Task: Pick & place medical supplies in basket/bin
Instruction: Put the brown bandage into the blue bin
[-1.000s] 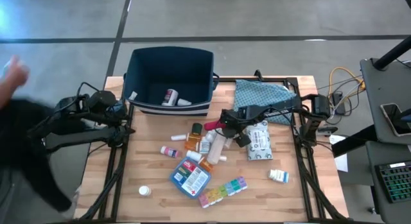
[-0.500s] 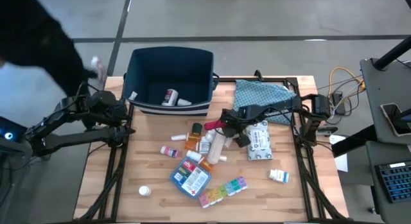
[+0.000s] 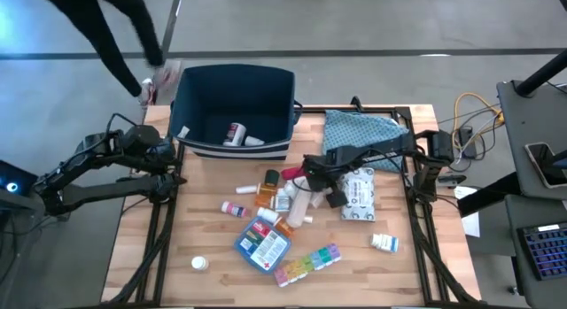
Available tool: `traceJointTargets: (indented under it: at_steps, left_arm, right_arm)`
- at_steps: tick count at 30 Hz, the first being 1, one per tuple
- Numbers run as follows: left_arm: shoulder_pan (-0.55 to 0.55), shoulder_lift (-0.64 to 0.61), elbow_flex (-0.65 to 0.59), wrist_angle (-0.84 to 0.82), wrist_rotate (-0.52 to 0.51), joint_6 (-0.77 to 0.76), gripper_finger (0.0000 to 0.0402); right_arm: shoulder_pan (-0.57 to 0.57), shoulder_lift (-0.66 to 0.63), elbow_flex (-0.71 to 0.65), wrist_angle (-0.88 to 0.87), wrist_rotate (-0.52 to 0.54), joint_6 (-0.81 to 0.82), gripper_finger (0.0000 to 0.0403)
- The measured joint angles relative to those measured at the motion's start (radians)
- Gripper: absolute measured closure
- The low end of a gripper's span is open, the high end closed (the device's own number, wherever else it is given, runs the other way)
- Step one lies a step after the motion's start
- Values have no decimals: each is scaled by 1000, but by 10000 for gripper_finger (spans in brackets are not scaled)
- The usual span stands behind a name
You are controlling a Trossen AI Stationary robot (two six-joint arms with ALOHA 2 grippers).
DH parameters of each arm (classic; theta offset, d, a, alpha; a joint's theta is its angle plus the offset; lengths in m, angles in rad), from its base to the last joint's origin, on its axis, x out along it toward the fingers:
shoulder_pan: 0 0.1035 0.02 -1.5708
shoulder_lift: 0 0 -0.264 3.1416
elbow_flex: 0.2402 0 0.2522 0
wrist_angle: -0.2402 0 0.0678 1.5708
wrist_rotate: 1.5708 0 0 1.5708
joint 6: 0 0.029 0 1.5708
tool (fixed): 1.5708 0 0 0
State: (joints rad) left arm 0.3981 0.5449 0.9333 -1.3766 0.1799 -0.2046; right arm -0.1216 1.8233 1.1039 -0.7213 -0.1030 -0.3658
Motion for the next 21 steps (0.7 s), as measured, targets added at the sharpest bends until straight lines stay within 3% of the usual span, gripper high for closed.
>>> traceJointTargets:
  at_steps: [12, 21]
  left_arm:
    - [0, 0, 0, 0, -32, 0, 67]
    - [0, 0, 0, 0, -31, 0, 67]
  right_arm:
    - [-2, -3, 87, -70, 14, -52, 181]
    - [-2, -32, 181, -194, 17, -20, 199]
